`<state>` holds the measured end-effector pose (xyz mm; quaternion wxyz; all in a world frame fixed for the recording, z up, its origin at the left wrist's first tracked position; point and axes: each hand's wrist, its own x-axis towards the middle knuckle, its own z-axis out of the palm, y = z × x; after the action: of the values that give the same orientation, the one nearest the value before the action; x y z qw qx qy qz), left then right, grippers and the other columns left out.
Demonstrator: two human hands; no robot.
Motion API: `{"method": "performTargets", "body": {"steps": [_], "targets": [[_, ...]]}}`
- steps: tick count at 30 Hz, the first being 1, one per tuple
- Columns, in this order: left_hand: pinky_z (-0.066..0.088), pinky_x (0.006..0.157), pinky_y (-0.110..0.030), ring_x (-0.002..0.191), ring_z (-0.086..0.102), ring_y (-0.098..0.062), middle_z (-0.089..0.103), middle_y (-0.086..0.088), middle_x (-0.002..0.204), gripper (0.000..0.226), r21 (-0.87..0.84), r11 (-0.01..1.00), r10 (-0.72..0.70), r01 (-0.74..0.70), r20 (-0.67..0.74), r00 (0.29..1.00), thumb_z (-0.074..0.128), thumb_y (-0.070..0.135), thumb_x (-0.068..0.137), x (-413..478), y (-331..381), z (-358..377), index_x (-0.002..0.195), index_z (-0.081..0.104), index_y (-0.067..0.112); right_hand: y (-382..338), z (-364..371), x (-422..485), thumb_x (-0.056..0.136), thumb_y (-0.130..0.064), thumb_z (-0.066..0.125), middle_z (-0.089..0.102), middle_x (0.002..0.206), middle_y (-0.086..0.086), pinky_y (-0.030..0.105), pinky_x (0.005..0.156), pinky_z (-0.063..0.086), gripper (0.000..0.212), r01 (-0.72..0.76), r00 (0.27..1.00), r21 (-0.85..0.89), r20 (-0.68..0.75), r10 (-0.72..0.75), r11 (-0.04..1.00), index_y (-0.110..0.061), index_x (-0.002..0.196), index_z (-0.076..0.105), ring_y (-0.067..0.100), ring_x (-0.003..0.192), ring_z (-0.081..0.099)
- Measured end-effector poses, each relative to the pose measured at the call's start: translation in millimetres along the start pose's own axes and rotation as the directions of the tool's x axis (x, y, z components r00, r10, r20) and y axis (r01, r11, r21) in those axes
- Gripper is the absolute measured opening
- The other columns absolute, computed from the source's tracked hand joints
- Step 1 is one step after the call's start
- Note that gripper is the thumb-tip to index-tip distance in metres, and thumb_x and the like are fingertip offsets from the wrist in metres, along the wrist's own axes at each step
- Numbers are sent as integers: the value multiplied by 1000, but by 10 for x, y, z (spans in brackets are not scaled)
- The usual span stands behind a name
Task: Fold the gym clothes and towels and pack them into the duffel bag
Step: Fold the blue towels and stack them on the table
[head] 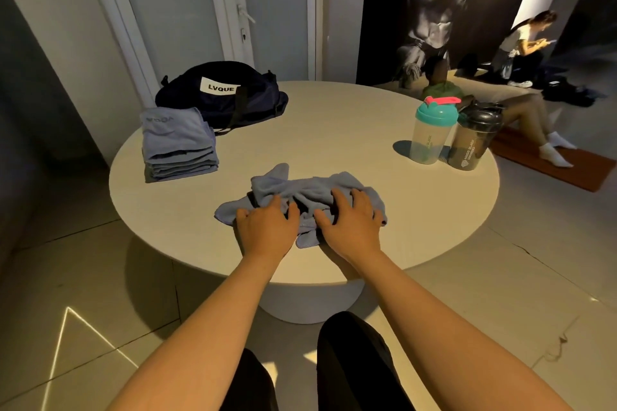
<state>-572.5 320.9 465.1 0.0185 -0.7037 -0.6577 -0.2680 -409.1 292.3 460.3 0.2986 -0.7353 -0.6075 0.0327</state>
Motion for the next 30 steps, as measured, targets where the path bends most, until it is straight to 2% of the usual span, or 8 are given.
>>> {"method": "performTargets", "body": {"steps": [3, 7, 11, 15, 19, 25, 28, 30], "targets": [[26, 115, -47, 120, 53, -30, 64, -6, 127, 55, -34, 992, 118, -118, -4, 993, 44, 51, 100, 7, -31, 5, 148, 46, 24, 45, -7, 49, 88, -57, 53, 47, 144, 10, 45, 99, 40, 70, 75, 996, 48, 54, -78, 996, -31, 150, 36, 32, 132, 41], [40, 112, -44, 143, 35, -21, 39, 4, 157, 68, -446, 873, 347, -197, 283, 894, 49, 56, 99, -10, 32, -60, 158, 19, 39, -13, -44, 199, 95, -25, 53, 58, 125, 11, 30, 87, 47, 41, 127, 988, 413, 24, -150, 902, -23, 137, 56, 26, 113, 56], [37, 111, -47, 142, 34, -30, 38, -2, 159, 72, -251, 946, 266, -203, 246, 932, 51, 47, 101, 23, 10, -36, 160, 13, 35, -111, -198, 147, 103, -25, 53, 38, 151, 5, 6, 106, 32, 50, 129, 990, 665, -130, -56, 735, -20, 151, 39, 14, 136, 38], [50, 82, -47, 99, 59, -37, 63, -15, 111, 46, -402, 915, 15, 30, 110, 994, 44, 26, 106, 55, -40, -98, 150, 43, 37, -29, -116, 77, 96, -55, 54, 21, 162, 13, 48, 118, 24, 78, -99, 994, 275, 64, 84, 956, -29, 158, 15, 34, 148, 20], [57, 67, -46, 81, 62, -25, 68, -4, 105, 36, -570, 813, -22, 115, 167, 986, 38, 40, 105, 51, -55, -118, 137, 48, 52, -63, 111, 115, 81, -77, 46, 40, 153, 10, 53, 107, 36, 91, 48, 966, 83, 250, -67, 995, -37, 156, 14, 38, 136, 39], [54, 83, -51, 113, 59, -29, 49, 0, 147, 61, -549, 832, 221, -83, 191, 956, 42, 42, 104, 61, -11, -86, 147, 6, 68, -206, 34, 237, 90, -17, 54, 60, 122, 14, 40, 85, 45, 38, 252, 936, 261, 181, -303, 932, -16, 128, 60, 38, 107, 55], [36, 105, -48, 135, 40, -28, 37, 1, 153, 51, -302, 943, 216, -143, 226, 950, 31, 46, 106, 122, -18, -3, 156, 19, 46, -212, -221, 353, 90, -21, 62, 52, 105, 11, 41, 75, 45, 13, -61, 997, 666, 11, 72, 744, -13, 99, 59, 29, 92, 55], [27, 110, -46, 136, 37, -28, 39, 0, 150, 51, -118, 980, 188, -163, 250, 950, 26, 47, 106, 125, -18, 31, 157, 22, 43, -152, -451, 383, 92, -34, 64, 50, 107, 0, 31, 77, 47, 24, -71, 930, 794, -166, 327, 604, -15, 103, 55, 16, 92, 54]]}}
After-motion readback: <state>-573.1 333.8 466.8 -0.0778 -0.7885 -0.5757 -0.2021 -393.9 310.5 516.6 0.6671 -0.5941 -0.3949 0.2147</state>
